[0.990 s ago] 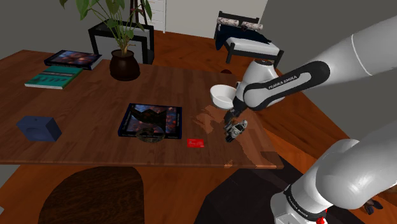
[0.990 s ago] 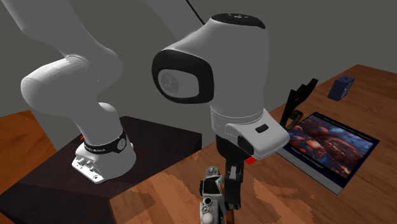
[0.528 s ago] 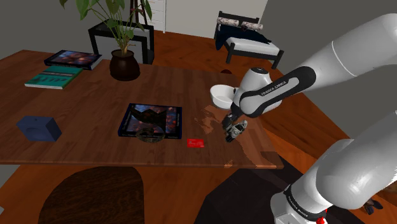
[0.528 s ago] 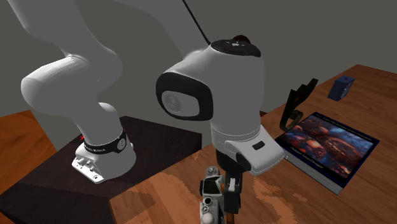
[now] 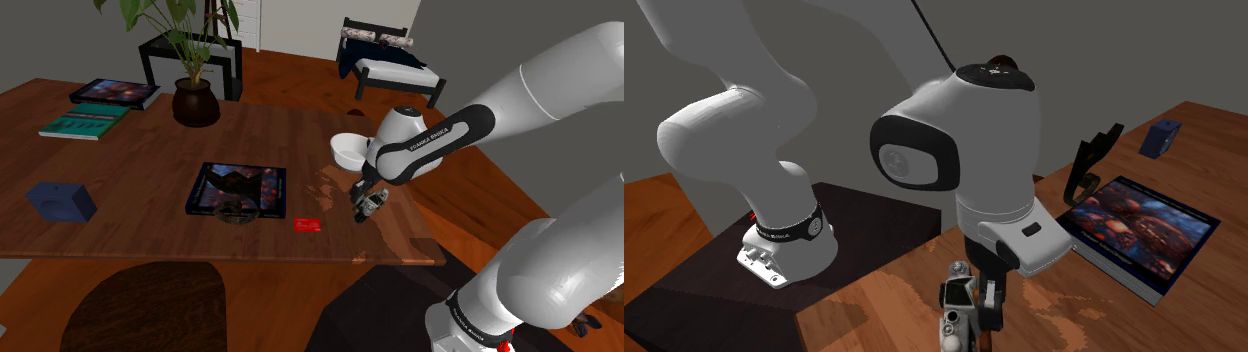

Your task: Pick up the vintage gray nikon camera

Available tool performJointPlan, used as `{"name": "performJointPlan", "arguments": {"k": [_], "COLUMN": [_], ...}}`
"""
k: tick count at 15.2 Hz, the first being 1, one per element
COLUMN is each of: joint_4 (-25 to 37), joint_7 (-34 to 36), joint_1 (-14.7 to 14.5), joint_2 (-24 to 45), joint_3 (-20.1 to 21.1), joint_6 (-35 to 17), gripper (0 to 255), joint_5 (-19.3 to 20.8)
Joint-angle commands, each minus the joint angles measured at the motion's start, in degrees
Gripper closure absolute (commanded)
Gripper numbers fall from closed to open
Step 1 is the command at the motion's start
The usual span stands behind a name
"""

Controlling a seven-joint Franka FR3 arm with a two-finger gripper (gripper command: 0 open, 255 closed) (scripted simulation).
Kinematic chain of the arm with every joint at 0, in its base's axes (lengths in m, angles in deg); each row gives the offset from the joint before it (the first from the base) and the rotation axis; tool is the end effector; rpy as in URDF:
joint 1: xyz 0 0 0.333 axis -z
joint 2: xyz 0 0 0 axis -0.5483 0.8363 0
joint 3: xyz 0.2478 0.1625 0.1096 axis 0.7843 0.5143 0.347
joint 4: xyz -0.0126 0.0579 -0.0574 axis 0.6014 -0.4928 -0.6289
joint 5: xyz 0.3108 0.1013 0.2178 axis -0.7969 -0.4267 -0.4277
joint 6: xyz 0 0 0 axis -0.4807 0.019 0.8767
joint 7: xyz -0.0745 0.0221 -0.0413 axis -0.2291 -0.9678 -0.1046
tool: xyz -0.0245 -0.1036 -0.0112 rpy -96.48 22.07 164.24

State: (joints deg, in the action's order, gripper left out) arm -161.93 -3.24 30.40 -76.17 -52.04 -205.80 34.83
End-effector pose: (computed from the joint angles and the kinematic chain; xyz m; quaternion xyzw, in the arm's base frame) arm 0.4144 -0.0480 0.2753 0.9973 0.0418 0.0596 0.0112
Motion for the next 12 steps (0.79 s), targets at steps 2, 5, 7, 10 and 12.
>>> {"name": "performJointPlan", "arguments": {"k": [2, 5, 7, 10, 12], "joint_4": [-0.1, 0.4, 0.7, 1.3, 1.9], "joint_7": [0.1, 0.5, 0.8, 1.0, 1.1], "joint_1": [0.0, 0.2, 0.3, 0.5, 0.5], "joint_2": [0.0, -2.5, -4.2, -6.4, -7.9], "joint_3": [0.0, 0.2, 0.3, 0.4, 0.6], "joint_6": [0.2, 3.1, 5.1, 8.0, 10.0], "gripper": [255, 255, 255, 255, 255], "joint_5": [0.0, 0.6, 0.9, 1.2, 1.4]}}
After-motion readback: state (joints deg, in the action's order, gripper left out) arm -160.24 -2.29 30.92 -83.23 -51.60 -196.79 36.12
